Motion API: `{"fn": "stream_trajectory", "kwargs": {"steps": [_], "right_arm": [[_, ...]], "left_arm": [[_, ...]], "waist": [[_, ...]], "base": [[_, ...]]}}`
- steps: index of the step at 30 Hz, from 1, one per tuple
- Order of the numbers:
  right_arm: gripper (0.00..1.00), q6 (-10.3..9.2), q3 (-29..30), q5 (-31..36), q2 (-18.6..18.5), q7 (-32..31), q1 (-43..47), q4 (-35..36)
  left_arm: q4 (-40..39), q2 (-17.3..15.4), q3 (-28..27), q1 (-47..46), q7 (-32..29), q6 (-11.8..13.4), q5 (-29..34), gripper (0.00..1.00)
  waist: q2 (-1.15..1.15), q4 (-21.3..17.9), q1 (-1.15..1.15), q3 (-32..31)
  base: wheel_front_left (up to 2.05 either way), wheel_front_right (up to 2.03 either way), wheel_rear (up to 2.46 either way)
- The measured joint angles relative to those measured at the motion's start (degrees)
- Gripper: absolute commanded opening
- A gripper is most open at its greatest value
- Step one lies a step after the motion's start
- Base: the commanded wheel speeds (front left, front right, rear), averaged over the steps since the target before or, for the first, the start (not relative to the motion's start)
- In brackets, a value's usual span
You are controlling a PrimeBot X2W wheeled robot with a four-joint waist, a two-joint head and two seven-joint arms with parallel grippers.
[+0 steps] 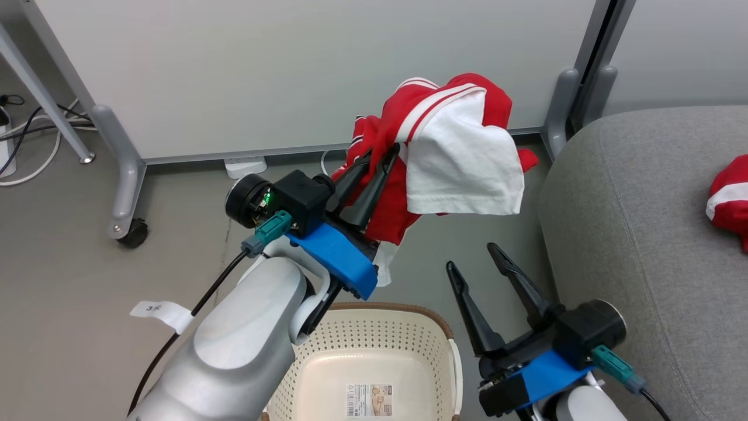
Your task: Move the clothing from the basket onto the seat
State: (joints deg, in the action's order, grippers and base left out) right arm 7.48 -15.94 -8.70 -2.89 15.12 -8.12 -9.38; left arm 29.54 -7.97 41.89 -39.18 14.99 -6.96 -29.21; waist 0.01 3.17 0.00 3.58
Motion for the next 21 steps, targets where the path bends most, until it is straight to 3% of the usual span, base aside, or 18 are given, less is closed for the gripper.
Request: {"fn": "stream_trajectory", "kwargs": {"steps": [7,21], "right_arm": [[1.00,0.00,-5.9,-1.2,0.1,0.0,-7.8,-5.4],[1.00,0.00,-8.0,-4.1,0.0,0.0,-19.7,-15.3]], "left_arm": [[-0.3,1.7,1.4,-2.0,0.0,-0.1,0.6,0.00],[-1.8,4.3,4.2,-4.8,0.0,-0.3,0.6,0.00]], "waist": [[0.00,1.8,0.00,1.8],[0.00,6.0,0.00,5.9]], "base": [[0.00,0.00,0.00],[0.00,0.00,0.00]]}}
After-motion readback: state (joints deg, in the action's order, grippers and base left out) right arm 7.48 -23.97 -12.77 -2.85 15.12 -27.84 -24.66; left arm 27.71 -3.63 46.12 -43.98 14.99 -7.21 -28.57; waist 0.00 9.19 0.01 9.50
